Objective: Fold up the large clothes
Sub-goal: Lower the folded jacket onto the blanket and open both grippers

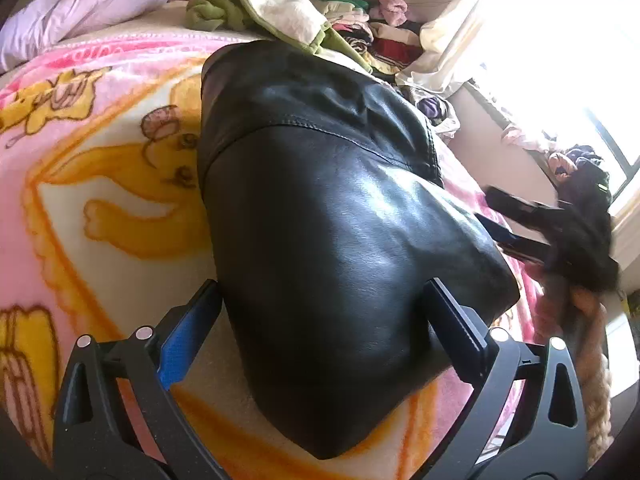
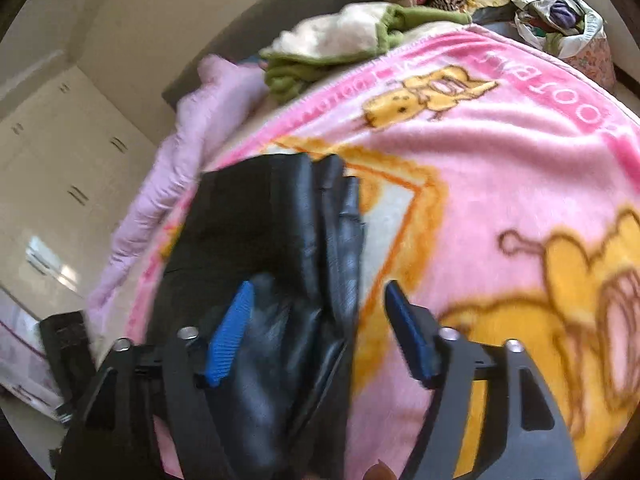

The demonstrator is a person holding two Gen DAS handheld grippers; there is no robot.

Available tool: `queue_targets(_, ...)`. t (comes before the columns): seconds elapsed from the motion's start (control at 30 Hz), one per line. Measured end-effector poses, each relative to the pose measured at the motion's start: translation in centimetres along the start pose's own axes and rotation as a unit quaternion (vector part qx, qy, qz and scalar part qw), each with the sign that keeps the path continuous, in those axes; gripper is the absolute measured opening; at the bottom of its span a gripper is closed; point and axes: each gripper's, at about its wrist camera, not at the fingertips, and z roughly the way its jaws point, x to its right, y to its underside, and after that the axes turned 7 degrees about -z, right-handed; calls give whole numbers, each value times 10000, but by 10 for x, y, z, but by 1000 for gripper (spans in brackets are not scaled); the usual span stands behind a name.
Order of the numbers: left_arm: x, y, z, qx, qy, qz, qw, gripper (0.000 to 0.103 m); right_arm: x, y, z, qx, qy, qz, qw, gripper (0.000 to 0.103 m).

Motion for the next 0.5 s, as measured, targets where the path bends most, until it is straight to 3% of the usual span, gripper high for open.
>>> queue_targets(0.17,3,2,-3,21,-38,61,10000,94,-17,20,-22,22,-268,103,9996,83)
queue_targets(0.4,6,2,-8,93,-111,184,9997,94,-19,43,-24,-163,-253,242,9993,83)
queue_targets(0.5,5,3,-9,91,-118,187,9997,94,-17,48,-17,-253,-263,304,9989,71)
